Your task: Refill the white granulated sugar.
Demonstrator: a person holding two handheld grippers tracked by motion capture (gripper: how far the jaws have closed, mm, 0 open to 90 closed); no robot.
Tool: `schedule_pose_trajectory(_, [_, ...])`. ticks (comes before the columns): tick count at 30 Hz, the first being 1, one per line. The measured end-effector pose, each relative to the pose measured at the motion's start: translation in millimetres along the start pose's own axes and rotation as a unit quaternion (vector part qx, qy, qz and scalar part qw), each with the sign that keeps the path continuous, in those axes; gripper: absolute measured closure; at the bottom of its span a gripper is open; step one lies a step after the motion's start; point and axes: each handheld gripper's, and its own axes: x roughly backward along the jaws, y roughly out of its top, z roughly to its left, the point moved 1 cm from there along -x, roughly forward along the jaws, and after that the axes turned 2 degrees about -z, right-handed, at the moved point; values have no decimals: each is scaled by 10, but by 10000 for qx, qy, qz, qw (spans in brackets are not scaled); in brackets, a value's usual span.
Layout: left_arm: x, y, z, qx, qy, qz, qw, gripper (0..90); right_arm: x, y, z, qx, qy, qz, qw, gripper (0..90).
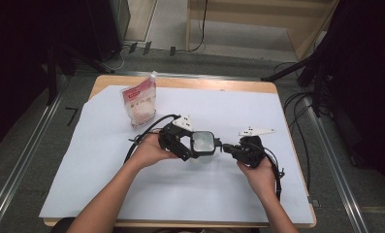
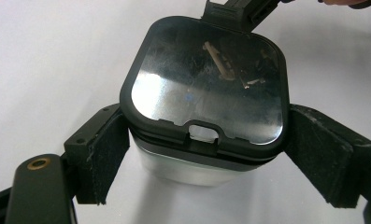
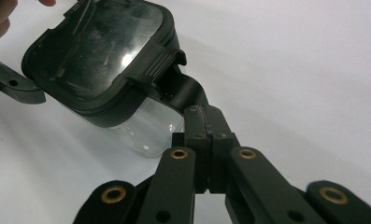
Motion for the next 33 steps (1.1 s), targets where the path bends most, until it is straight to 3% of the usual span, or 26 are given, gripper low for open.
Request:
schedule_pose_trajectory(2, [13, 1, 4, 44, -52, -54, 10000, 176, -5, 2, -11, 5, -27, -20, 10000, 900])
schedule_pose_trajectory(5, [94, 15, 64, 351, -263, -361, 9984, 207, -21, 4, -25, -120, -12, -17, 9999, 900])
schedule_pose_trajectory(6, [147, 3, 96, 391, -176, -540, 9976, 258, -28, 4, -27, -105, -24, -11, 9999, 900])
schedule_pose_trajectory(7, [196, -13, 127, 438, -222, -697, 9964, 441, -36, 3, -30, -100, -22, -17, 9999, 900])
schedule_pose_trajectory(8, [220, -22, 146, 463, -368, -689, 9959, 500, -44, 1, -32, -91, 1, -5, 10000, 900])
schedule_pose_trajectory(10, [217, -38, 128, 285, -145, -492, 9983, 379, -67, -4, -13, -37, 4, 43, 10000, 900])
schedule_pose_trajectory(11, [210, -45, 121, 306, -235, -469, 9982, 339, -75, -5, -3, -11, 6, 66, 10000, 900])
schedule_pose_trajectory(12, [200, -45, 116, 321, -332, -448, 9979, 333, -88, -6, 9, 32, 17, 75, 10000, 900])
schedule_pose_trajectory(16, [153, -23, 61, 246, -271, -324, 9988, 252, -106, -3, 31, 71, 8, 90, 9999, 891])
schedule_pose_trajectory(20, [49, -60, -33, 199, -5, -3, 9998, 151, -89, 20, 2, 75, -49, -18, 10000, 896])
schedule_pose_trajectory(25, [-83, -102, -72, 349, 211, 58, 9992, 154, -80, 80, -41, -35, -44, -115, 9999, 900])
schedule_pose_trajectory(27, [-107, -106, -80, 452, 246, -47, 9987, 154, -108, 112, -58, 3, -58, -117, 9999, 900])
schedule_pose_trajectory(28, [-110, -109, -83, 362, 260, -74, 9990, 156, -137, 127, -76, 21, -72, -106, 9999, 900])
schedule_pose_trajectory(33, [-107, -101, -120, 288, 396, -105, 9987, 166, -248, 122, -128, 3, -72, 35, 10000, 900])
